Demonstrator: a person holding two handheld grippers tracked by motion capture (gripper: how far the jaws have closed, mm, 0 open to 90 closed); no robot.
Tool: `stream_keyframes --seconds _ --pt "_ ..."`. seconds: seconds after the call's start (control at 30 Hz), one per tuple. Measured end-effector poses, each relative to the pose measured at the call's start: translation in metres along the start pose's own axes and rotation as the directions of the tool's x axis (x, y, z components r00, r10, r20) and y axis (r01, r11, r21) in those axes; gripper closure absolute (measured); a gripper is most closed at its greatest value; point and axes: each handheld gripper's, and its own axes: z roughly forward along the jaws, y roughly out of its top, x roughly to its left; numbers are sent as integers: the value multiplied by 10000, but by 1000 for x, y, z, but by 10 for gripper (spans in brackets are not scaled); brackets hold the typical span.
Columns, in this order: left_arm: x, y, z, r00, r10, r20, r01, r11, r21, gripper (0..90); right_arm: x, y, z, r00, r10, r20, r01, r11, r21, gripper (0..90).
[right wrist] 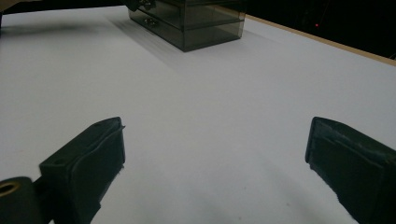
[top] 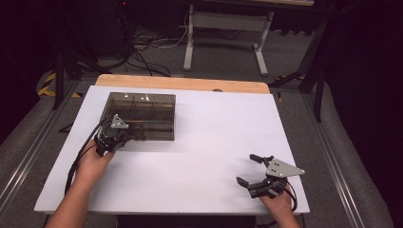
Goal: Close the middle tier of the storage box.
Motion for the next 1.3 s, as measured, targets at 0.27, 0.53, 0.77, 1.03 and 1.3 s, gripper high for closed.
stream_keyframes --seconds 0.27,0.53,0.77,1.03,1.3 --pt "0 1 3 9996 -209 -176 207 9997 -129 894 0 0 0 10000 -21 18 21 10000 27 54" --pt "0 2 1 9992 -344 -225 343 9994 -14 893 0 0 0 10000 -26 24 26 10000 20 54" --pt "-2 1 -16 9997 -215 135 217 9997 -135 797 0 0 0 10000 5 25 -5 10000 3 54" --pt "-5 2 -33 9984 -151 537 197 9960 -870 691 -1 0 0 10000 16 27 -16 10000 -38 54" --pt "-11 5 -41 9948 68 1014 61 9919 -1265 561 -1 0 0 10000 49 38 -49 10000 -20 54"
